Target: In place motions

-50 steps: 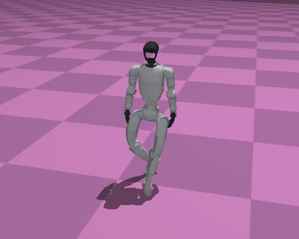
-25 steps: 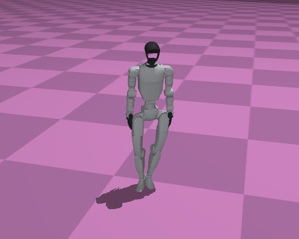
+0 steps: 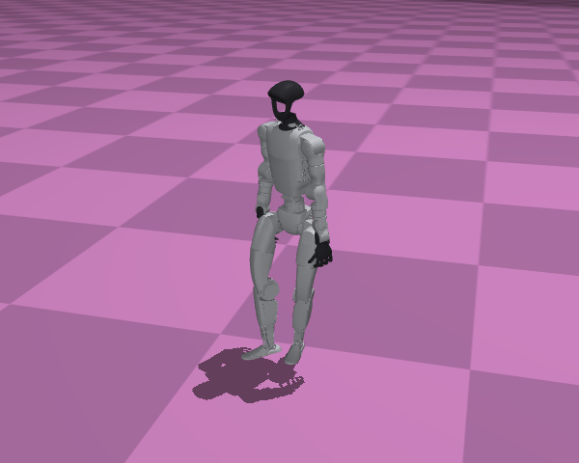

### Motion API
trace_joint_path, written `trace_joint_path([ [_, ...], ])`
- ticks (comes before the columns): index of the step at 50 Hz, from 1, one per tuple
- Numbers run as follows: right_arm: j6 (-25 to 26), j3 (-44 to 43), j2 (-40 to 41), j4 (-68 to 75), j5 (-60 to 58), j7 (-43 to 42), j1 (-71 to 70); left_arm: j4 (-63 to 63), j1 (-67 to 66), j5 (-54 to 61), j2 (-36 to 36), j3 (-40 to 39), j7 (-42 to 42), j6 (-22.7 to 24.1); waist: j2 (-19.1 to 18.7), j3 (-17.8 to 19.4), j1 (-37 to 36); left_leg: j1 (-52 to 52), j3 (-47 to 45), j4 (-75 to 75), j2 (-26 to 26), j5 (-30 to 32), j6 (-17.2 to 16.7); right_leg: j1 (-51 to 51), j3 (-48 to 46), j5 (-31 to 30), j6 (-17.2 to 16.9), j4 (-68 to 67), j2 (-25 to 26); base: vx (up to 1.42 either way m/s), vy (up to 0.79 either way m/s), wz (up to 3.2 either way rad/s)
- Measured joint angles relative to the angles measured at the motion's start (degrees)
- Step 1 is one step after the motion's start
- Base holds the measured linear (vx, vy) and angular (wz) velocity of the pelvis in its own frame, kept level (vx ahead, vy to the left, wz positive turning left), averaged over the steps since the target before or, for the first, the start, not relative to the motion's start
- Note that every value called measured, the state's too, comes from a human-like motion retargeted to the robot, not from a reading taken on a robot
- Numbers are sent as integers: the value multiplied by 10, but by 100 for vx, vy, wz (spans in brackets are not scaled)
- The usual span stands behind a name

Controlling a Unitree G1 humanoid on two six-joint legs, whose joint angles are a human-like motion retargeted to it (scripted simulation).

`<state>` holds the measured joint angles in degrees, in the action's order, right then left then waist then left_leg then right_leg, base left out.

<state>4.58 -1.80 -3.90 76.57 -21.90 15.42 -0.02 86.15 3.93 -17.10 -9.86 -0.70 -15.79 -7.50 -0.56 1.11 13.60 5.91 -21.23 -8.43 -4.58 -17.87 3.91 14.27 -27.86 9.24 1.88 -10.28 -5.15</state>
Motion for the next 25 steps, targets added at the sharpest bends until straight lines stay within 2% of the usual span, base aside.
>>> trace_joint_path([
  [6, 8, 19, -20, 14, -45, -9, -1, 30, -44, -12, -11, -48, 19, -7, -7, -20, -42, -25, -206, 28, 41, -34, -29, -59, -318, 58, -25, -8, -35, 30, -15, -389],
  [8, 10, 17, -28, 20, -49, -15, -1, 38, -56, -13, -9, -61, 21, -8, -14, -24, -57, -34, -258, 35, 52, -43, -41, -77, -396, 57, -13, -17, -35, 39, -17, -363],
  [10, 16, 5, -38, 32, -42, -9, -7, 49, -68, -15, -5, -73, 19, -12, -25, -30, -65, -40, -308, 39, 63, -55, -57, -88, -433, 33, 21, -28, -31, 41, -4, -353],
  [13, 24, -20, -53, 51, -21, -10, -17, 58, -77, -21, 3, -74, 16, -17, -45, -42, -61, -42, -357, 40, 74, -65, -76, -83, -395, -3, 43, -46, -30, 53, -9, -272],
  [17, 28, -53, -69, 71, 7, -32, -19, 45, -80, -22, 14, -66, 16, -20, -66, -60, -18, -47, -397, 37, 74, -67, -97, -76, -359, -8, -15, -33, -24, 47, -2, -149],
  [20, 37, -78, -77, 92, 34, -41, -14, 4, -77, -24, 16, -59, 5, -21, -75, -67, -7, -60, -424, 28, 79, -53, -110, -60, -312, -14, -26, -24, -19, 50, -3, -121],
  [23, 52, -93, -80, 126, 72, -39, -10, -65, -86, -16, 7, -43, 0, -13, -50, -67, -2, -74, -395, -31, 89, -14, -78, -66, -268, -18, -22, -8, -29, 49, -12, -102],
  [25, 61, -90, -76, 143, 86, -31, -5, -102, -94, -15, -4, -40, -2, 3, -15, -80, -2, -69, -369, -105, 96, 16, -18, -61, -225, -24, -20, -7, -58, 43, -13, -127],
])
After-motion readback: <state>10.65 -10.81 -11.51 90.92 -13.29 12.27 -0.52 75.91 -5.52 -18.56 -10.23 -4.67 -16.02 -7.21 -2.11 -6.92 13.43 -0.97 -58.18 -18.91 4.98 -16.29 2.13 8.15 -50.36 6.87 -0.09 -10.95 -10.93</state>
